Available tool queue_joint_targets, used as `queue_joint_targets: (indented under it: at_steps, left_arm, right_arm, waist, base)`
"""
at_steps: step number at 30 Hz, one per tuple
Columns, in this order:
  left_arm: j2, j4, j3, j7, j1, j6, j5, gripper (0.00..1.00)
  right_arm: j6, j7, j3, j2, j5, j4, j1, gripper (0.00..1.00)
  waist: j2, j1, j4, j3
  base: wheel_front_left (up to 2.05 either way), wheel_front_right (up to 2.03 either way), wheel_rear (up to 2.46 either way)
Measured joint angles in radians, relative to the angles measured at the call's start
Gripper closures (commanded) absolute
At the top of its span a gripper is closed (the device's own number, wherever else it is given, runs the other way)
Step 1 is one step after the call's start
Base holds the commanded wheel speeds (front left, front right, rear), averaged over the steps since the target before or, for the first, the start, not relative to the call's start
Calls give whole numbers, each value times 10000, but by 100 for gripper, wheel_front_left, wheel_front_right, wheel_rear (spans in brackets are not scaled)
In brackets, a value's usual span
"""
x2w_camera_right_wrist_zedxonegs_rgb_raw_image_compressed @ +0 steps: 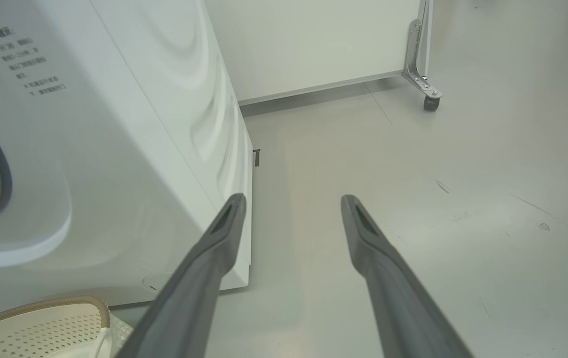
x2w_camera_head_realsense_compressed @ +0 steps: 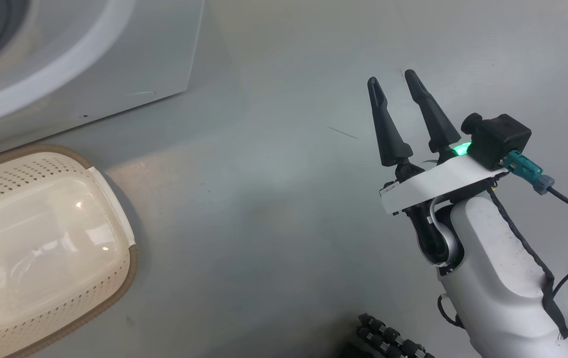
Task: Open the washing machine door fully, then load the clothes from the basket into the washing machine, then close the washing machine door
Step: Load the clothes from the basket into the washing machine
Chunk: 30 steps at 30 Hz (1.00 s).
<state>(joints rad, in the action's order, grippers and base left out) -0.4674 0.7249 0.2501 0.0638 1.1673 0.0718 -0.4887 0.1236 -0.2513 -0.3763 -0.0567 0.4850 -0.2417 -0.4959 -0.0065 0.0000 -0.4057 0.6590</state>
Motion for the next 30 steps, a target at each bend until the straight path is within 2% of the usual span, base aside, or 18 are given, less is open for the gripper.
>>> queue_joint_targets:
  at_steps: [10, 24, 30]
  left_arm:
    - [660, 474, 173, -67, 8, 58, -182, 0]
    - [1101, 575, 155, 1407, -736, 261, -316, 0]
    - [1223, 566, 222, 1666, -1328, 322, -401, 0]
  right_arm:
    - [0, 0, 274, 6, -23, 31, 0, 0]
    - [0, 0, 418, -29, -190, -29, -3, 0]
    - [0, 0, 428, -69, -196, -136, -1, 0]
  waist:
    - [0, 0, 359, -61]
    - [0, 0, 1014, -519]
    - [0, 0, 1247, -832]
  base:
    - [0, 0, 0]
    - [0, 0, 0]
    - [0, 0, 0]
